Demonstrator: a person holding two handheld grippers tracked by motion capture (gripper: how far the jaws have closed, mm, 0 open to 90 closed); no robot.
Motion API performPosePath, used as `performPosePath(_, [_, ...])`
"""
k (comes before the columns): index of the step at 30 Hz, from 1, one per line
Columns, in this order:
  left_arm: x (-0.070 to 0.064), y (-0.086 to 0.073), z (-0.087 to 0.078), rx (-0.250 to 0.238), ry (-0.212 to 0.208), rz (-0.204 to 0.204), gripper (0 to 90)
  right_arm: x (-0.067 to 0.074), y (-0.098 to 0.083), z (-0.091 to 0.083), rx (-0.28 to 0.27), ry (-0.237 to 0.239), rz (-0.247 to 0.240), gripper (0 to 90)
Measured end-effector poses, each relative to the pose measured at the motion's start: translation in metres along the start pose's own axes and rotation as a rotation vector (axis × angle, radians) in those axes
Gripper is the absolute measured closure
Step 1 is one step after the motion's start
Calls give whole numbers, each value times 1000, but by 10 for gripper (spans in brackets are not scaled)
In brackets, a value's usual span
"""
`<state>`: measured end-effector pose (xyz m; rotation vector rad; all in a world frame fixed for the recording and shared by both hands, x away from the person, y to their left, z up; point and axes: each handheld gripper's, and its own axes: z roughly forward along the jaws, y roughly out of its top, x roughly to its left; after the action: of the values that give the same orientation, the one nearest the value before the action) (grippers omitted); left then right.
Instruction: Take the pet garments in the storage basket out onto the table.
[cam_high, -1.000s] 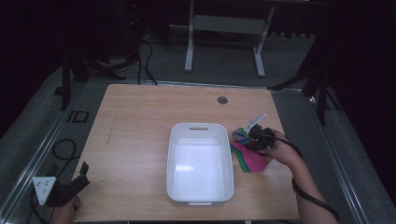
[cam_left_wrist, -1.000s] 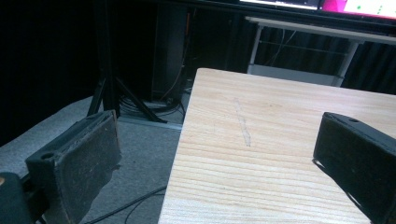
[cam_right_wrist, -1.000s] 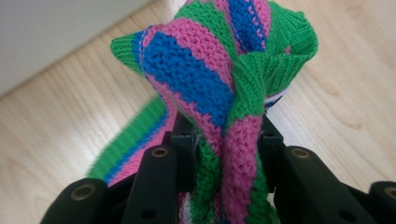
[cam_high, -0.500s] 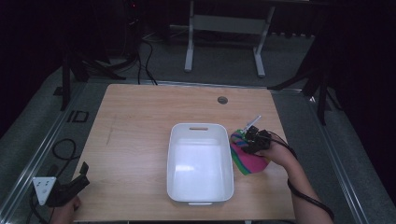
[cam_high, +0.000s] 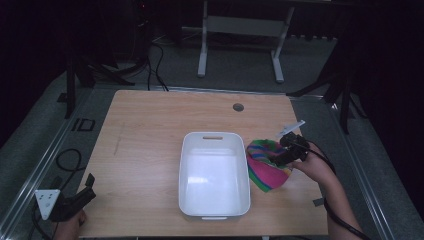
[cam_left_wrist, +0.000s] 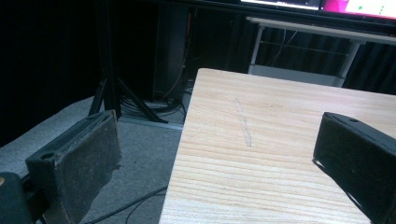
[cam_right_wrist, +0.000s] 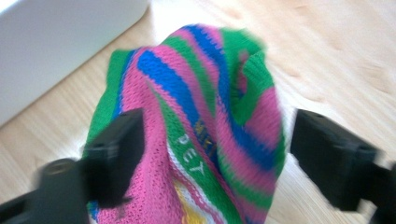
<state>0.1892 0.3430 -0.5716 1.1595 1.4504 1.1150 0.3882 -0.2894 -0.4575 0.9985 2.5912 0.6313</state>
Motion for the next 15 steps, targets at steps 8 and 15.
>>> performPosePath(8, [0,0,0,-1,0,0,12,-4,-26,-14,-85,-36,84,100])
performPosePath(15, [0,0,0,-1,1,2,12,-7,-74,-17,-208,-145,230,101])
